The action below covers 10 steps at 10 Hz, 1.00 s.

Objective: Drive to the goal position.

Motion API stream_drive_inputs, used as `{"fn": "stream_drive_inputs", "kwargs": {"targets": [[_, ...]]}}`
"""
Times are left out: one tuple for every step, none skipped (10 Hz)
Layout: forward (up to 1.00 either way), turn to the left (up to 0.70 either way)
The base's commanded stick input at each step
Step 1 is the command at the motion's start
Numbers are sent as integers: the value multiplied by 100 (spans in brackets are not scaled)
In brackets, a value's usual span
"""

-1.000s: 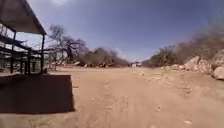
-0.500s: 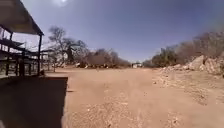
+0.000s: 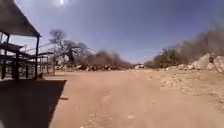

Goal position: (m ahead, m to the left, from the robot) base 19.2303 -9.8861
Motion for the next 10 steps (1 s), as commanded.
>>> {"fn": "stream_drive_inputs", "kwargs": {"targets": [[85,0],[85,0],[85,0],[85,0],[85,0],[85,0],[85,0],[85,0],[85,0],[85,0]]}}
